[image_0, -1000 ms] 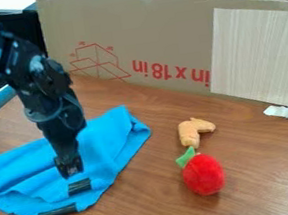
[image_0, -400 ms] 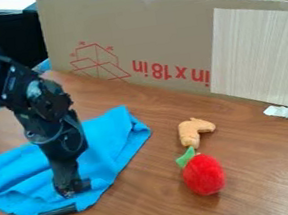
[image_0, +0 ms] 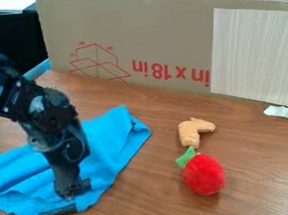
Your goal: Unfold the cloth from the bottom right to the top left
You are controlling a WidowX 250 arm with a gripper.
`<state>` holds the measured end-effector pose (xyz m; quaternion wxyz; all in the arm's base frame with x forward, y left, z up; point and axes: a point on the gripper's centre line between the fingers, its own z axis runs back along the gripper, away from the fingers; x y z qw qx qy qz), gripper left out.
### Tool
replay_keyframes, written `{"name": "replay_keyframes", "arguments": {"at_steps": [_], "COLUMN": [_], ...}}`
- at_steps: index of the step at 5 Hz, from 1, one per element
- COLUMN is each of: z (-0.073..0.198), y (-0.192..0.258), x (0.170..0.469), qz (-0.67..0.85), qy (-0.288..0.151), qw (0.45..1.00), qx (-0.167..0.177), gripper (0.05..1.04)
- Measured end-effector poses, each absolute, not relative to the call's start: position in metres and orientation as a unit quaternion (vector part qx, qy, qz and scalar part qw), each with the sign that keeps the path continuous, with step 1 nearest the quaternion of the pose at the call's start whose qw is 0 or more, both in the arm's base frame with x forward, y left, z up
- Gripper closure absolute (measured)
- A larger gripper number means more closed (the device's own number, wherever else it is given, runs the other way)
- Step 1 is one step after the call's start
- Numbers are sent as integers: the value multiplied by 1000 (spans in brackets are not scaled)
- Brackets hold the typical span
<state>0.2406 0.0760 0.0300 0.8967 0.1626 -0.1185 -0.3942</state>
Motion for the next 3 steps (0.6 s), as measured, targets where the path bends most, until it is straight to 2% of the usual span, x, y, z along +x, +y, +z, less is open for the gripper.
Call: {"name": "replay_keyframes", "arguments": {"at_steps": [3], "z": [8], "y": [72], "x": [244], "qz": [-406], "qy": [-97], "qw": [893], "qx": [171], "gripper": [84]}}
